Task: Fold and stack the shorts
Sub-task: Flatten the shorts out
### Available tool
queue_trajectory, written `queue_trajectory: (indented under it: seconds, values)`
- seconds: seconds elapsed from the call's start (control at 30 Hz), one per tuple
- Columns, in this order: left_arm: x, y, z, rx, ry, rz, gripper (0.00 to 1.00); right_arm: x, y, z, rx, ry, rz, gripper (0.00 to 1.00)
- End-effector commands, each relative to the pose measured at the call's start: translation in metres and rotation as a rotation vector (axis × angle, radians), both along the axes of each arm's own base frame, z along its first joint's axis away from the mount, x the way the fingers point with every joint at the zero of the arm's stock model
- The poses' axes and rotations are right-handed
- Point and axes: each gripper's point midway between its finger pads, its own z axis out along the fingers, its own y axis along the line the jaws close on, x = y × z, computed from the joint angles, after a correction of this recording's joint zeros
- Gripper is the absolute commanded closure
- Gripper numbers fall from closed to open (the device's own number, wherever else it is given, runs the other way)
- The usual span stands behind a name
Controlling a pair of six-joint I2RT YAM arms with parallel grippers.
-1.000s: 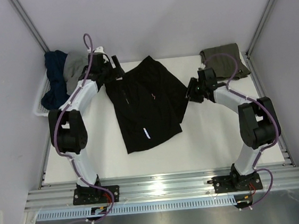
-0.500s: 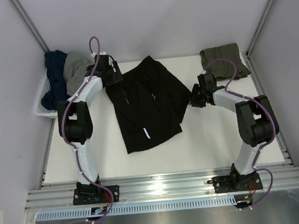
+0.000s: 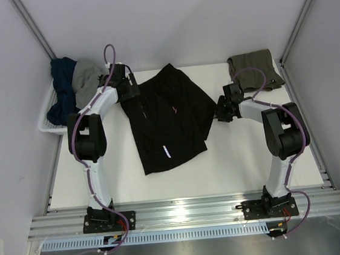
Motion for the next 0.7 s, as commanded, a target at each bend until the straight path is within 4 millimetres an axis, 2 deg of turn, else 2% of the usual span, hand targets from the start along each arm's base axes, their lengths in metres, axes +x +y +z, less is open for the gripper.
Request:
queue_trajectory:
  seconds: [0.0, 0.37, 0.4, 0.47, 0.5, 0.57, 0.6, 0.67]
  values:
    - [0.003, 0.002, 0.011, 0.029, -0.022, -0.008, 0.20, 0.012, 0.004, 0.001, 0.001, -0.023, -0.006, 0.63]
    - [0.005, 0.001, -0.001, 0.029, 0.016, -0.026, 0.20, 0.016, 0.020, -0.015, -0.052, 0.014, 0.006, 0.62]
    - [0.006, 0.002, -0.002, 0.033, 0.019, -0.025, 0.20, 0.014, 0.014, -0.022, -0.097, 0.036, -0.011, 0.62]
    - [0.004, 0.002, -0.004, 0.037, 0.028, -0.025, 0.19, 0.017, 0.015, -0.023, -0.140, 0.040, -0.004, 0.62]
    - [0.004, 0.003, -0.003, 0.038, 0.028, -0.024, 0.20, 0.012, 0.009, -0.033, -0.183, 0.079, -0.010, 0.62]
    - [0.003, 0.003, 0.000, 0.041, 0.026, -0.028, 0.20, 0.015, 0.006, -0.035, -0.225, 0.089, -0.013, 0.64]
    - [0.000, 0.004, -0.002, 0.044, 0.033, -0.028, 0.20, 0.012, -0.002, -0.039, -0.282, 0.106, -0.020, 0.66]
    - [0.001, 0.005, 0.003, 0.046, 0.026, -0.028, 0.20, 0.009, -0.007, -0.044, -0.335, 0.128, -0.020, 0.76]
